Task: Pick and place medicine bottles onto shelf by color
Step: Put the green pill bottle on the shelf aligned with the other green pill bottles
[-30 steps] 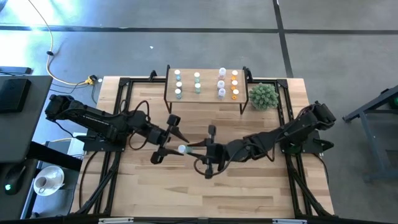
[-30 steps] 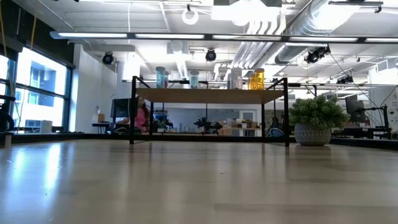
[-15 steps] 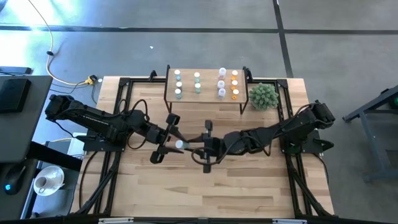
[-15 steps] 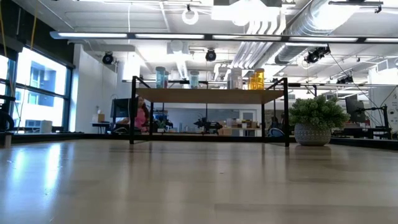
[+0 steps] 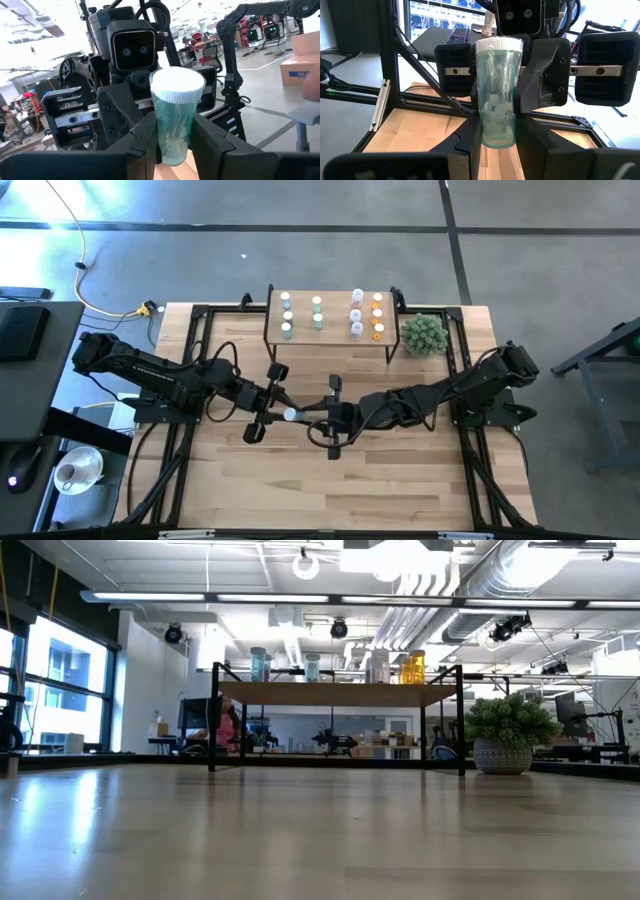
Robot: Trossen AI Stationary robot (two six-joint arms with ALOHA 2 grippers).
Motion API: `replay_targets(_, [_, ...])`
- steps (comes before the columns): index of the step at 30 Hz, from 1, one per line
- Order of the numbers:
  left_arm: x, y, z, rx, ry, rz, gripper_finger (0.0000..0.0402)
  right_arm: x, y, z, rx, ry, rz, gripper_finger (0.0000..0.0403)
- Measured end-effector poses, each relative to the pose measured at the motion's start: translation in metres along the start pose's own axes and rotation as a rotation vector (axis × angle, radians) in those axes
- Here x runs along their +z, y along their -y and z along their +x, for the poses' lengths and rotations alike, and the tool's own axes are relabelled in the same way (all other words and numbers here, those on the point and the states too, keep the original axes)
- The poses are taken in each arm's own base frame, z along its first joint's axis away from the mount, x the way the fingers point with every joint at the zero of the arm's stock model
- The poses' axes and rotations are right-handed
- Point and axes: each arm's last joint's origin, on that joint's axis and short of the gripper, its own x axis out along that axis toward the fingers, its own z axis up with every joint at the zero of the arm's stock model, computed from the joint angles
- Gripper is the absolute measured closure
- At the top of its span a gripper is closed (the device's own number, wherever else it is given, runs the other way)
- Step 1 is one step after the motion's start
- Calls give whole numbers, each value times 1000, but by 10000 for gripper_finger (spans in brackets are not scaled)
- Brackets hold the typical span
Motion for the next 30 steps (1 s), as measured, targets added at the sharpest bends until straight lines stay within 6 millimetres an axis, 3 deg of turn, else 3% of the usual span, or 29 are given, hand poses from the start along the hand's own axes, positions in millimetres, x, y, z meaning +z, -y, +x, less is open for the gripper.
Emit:
replay_targets(6, [-2, 0, 0, 0, -23, -5, 310, -2, -1, 1, 0, -11, -4, 301])
replay_targets(12, [-5, 0, 0, 25, -57, -8, 310, -6, 0, 1, -39, -52, 23, 242])
replay_targets(18, [-16, 0, -1, 109, -202, -21, 311, -18, 0, 0, -65, -175, 15, 197])
replay_targets(30, [-44, 7, -10, 159, -529, -116, 311, -39, 5, -4, -53, -382, -140, 190])
